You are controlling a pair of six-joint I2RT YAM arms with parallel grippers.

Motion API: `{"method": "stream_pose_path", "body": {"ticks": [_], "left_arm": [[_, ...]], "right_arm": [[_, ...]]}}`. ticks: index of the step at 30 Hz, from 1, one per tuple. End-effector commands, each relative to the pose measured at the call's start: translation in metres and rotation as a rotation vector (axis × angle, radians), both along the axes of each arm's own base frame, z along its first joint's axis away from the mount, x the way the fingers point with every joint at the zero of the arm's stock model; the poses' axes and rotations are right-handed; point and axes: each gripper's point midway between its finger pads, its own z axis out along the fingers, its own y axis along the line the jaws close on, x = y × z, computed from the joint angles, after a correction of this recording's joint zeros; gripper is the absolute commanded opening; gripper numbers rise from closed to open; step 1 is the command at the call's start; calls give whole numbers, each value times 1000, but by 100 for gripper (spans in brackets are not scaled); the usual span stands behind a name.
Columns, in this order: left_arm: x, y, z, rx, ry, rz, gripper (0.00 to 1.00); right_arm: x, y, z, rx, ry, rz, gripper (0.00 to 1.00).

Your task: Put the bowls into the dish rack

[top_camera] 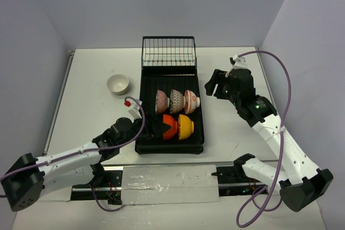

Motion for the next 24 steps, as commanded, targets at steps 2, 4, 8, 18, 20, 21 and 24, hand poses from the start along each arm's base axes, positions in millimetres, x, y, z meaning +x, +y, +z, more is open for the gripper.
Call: {"method": "stream_pose_path", "body": {"ticks": [2,4,8,18,20,21,24], "left_arm": [[9,18,24,30,-39,94,80],[11,31,23,61,-29,150,80],[14,64,53,58,-65,272,81],[48,130,109,311,-134,598,82],[57,147,125,385,-143,696,81],[62,150,128,433,-151,716,81],[85,161,135,589,-143,796,81]], "right_arm": [[0,2,11,17,-50,8,71],[-1,2,13,19,-57,10,71],[-3,3,16,25,-62,17,71],[-9,7,28,60,-93,49,71],[-11,9,31,69,-100,62,71],[-12,9,32,71,-105,62,71],[-15,10,37,84,-120,76,71]]}}
